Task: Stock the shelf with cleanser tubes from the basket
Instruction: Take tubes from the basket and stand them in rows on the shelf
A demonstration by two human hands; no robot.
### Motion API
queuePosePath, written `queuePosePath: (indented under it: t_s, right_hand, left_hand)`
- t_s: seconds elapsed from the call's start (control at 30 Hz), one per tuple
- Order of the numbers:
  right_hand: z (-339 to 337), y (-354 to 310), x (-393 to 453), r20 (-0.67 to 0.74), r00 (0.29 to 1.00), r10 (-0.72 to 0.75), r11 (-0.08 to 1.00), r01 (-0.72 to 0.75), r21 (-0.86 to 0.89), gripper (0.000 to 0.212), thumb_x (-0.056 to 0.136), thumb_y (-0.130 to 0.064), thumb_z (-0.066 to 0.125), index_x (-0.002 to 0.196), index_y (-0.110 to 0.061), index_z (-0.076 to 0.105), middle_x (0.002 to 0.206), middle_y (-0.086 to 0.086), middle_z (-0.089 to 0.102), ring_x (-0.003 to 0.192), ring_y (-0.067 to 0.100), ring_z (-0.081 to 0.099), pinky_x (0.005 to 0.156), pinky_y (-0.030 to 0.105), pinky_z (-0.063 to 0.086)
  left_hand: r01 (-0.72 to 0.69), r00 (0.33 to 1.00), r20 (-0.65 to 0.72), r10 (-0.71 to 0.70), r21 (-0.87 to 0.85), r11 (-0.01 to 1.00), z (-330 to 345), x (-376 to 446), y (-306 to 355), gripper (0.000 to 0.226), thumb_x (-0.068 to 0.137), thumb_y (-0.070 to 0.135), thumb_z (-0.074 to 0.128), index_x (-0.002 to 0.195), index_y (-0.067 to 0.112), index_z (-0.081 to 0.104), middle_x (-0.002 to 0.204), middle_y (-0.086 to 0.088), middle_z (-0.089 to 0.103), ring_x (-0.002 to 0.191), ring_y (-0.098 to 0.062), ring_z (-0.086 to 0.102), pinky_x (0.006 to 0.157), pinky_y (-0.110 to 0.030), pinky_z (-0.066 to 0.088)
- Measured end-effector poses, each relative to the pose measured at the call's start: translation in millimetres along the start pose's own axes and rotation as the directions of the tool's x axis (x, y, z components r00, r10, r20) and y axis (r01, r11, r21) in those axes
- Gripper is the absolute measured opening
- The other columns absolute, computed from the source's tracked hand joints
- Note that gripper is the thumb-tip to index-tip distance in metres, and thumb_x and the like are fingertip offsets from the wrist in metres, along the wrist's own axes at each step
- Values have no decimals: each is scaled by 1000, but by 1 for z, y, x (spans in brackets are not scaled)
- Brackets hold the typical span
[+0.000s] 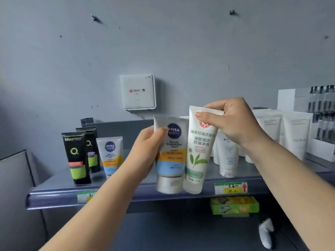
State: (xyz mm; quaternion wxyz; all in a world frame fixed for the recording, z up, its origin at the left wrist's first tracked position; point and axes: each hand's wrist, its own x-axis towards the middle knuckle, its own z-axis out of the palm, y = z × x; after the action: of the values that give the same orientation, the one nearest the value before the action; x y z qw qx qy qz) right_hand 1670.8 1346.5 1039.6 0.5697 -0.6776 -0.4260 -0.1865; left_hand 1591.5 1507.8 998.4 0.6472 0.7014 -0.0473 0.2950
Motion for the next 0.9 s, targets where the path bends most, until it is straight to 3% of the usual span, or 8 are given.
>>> queuePosePath:
  t_s: [0.17,0.27,0.53,0.63,0.77,0.9]
  right_hand:
    - [26,-8,36,82,997,4,989,-16,146,21,76,-12,72,58,-21,74,55,-8,68,55,4,62,61,23,51]
    - [33,-13,57,126,992,-5,983,-18,183,20,77,-7,70,60,-17,71,52,-8,67,51,2,60,54,17,51]
    - [39,-21,116,202,978,-52,971,3,238,23,81,-6,66,59,-14,69,50,-8,66,48,1,61,49,16,52]
    - [40,-21,136,211,975,-70,970,17,244,16,82,-9,66,66,-14,66,49,-10,65,47,1,60,50,16,52]
    - [48,-16,160,221,973,-67,971,13,237,14,82,-11,66,69,-14,65,48,-10,64,48,0,60,51,16,53]
    - [61,-12,176,215,976,-38,975,-11,223,13,82,-13,67,69,-14,64,47,-11,63,46,-1,59,47,15,50]
  left_hand:
    - [-83,997,10,83,10,997,-52,18,22,19,93,4,45,89,7,64,70,-5,72,64,-16,70,55,-28,57]
    - [-103,994,34,101,73,992,-74,34,36,19,89,0,49,94,6,66,74,-6,73,65,-17,70,54,-29,57]
    - [-186,982,30,184,139,973,-103,85,84,14,77,3,63,72,11,73,68,-1,72,61,-11,68,57,-25,58]
    - [-220,975,24,221,254,942,-112,99,99,12,73,4,67,73,14,74,69,5,72,64,-8,69,57,-25,57]
    - [-156,981,-23,192,494,856,-123,118,111,13,81,-1,64,81,12,67,65,7,71,64,-9,68,58,-25,58]
    - [-47,988,-92,125,588,808,-139,135,115,11,80,-1,66,79,9,65,65,4,70,65,-11,68,60,-28,59]
